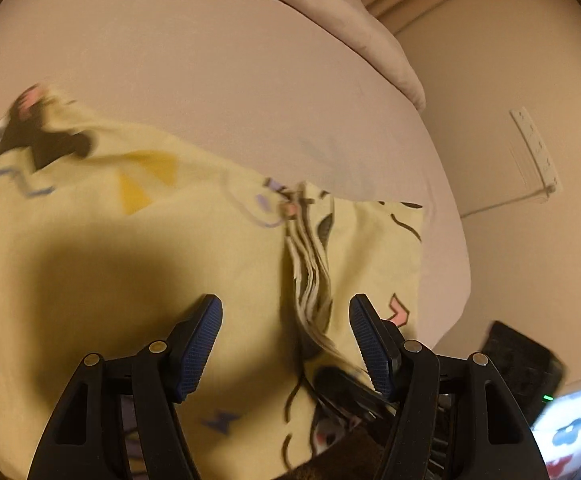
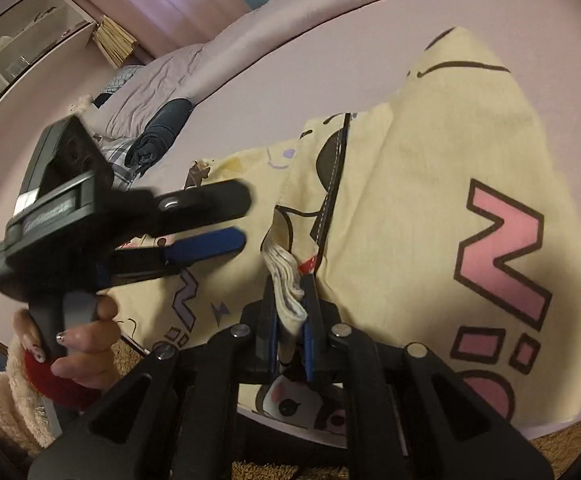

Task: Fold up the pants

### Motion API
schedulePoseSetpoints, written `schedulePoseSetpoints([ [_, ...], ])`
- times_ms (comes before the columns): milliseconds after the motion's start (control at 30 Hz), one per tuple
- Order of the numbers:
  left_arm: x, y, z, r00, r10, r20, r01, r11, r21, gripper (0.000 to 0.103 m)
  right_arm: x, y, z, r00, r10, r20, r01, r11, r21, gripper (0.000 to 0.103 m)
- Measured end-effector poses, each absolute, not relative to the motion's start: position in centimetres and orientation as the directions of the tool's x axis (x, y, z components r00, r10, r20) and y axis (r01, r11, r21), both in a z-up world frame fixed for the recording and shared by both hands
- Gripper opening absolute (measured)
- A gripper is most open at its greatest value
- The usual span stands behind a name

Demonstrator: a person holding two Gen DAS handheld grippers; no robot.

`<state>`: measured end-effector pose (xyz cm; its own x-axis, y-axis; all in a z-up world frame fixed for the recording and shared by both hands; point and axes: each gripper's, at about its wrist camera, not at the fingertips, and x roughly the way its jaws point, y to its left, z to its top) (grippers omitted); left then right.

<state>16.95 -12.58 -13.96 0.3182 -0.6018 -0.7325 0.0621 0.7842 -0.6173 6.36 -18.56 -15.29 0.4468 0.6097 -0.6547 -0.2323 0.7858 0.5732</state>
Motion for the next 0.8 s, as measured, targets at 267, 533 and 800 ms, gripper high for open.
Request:
schedulePoseSetpoints([
  [267, 16.6, -12.7, -11.3, 0.394, -0.605, -0.692, 0.112, 0.779, -0.617, 0.007, 5.2, -16.4, -10.9, 0.464, 0.656, -0.596, -0.346, 0.753, 0.560, 0.011],
  [533, 15.4, -7.6, -11.0, 0.464, -0.371, -0.804, 0.093, 0.923, -0.372, 0.008, 6.1, -9.7, -11.3, 0.382, 0.681, -0.624, -0.418, 0.730, 0.541, 0.014],
  [800, 14.0, -5.1, -10.6, 0.450, -0.273, -0.850, 0.041, 0.957, -0.286, 0.032, 5.9, -9.5, -10.9, 0.411, 0.516, -0.752, -0.348, 0.851, 0.393, 0.061],
])
